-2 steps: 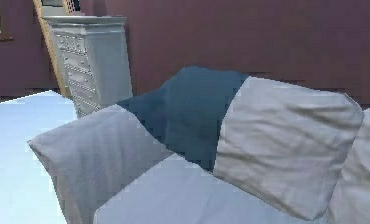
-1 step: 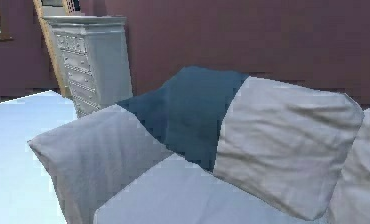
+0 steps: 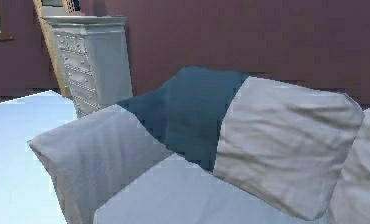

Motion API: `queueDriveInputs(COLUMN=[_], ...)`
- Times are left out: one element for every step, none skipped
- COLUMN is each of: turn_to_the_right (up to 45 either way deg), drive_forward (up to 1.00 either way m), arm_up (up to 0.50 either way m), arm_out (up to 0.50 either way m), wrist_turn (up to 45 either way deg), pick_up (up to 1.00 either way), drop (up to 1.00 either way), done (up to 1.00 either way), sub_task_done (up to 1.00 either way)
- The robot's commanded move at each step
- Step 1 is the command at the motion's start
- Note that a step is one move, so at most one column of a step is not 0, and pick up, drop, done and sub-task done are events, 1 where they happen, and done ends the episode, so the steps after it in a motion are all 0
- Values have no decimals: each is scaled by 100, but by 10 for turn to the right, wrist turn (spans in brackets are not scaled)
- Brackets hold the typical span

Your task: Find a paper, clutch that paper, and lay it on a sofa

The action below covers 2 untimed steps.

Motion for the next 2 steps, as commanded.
queueDriveInputs(turn_to_the_right=[0,0], drive_forward=[0,0], arm_up=[-32,0], arm_out=[0,0], wrist_turn=[0,0], pick_up=[0,0], drop=[0,100], done=[0,0], sub_task_done=[0,0])
